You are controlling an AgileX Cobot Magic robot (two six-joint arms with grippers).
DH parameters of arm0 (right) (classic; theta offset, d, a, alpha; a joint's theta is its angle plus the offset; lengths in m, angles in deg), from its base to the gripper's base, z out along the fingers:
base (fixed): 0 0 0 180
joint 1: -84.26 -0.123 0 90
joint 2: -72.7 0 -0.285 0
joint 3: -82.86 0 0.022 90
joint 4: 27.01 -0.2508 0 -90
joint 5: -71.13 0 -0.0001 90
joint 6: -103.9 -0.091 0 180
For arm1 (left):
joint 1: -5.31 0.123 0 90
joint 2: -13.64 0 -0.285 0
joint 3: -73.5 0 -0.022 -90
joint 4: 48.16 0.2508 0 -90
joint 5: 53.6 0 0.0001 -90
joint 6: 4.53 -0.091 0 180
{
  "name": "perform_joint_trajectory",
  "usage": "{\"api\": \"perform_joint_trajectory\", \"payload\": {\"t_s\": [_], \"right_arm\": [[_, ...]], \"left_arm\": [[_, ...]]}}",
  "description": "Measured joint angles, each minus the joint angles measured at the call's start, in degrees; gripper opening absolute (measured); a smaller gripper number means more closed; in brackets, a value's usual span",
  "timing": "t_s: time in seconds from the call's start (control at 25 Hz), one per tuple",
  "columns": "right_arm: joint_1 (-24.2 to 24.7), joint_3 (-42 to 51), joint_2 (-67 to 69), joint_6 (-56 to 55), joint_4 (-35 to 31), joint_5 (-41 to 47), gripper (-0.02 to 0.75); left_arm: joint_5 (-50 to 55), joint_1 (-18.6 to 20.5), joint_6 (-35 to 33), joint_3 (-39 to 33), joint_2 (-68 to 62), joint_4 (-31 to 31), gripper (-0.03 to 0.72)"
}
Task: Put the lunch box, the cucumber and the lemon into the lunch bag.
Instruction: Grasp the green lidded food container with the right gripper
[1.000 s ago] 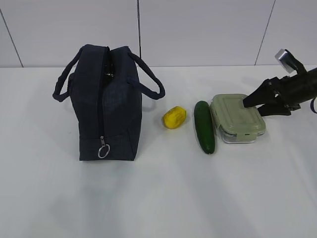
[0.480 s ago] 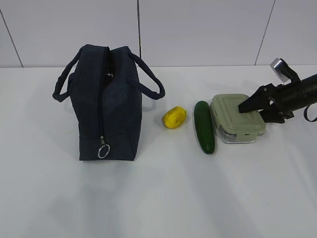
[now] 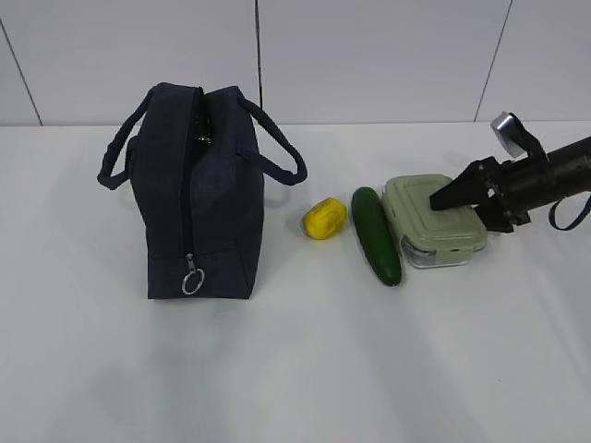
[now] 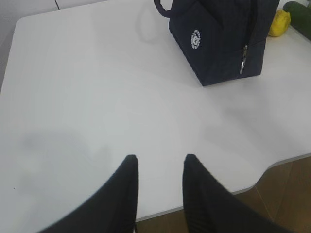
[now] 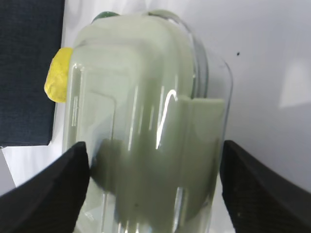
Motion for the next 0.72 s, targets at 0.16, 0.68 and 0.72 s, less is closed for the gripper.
{"api": "perform_joint_trajectory", "payload": {"t_s": [0.16, 0.68, 0.72], "right_arm": [[-0.2, 0.0, 0.0, -0.1, 0.0, 0.1, 0.61], [-0.2, -0.4, 0.0, -2.2, 0.5, 1.2, 0.48], [-0.2, -0.4, 0.0, -2.3, 0.5, 1.4, 0.465]], "left_arm": [[0.0, 0.0, 0.0, 0.0, 0.0, 0.0, 0.226], [0.0, 0.0, 0.0, 0.0, 0.0, 1.3, 0.226], [0.0, 0.0, 0.0, 0.0, 0.0, 1.3, 0.226]]}}
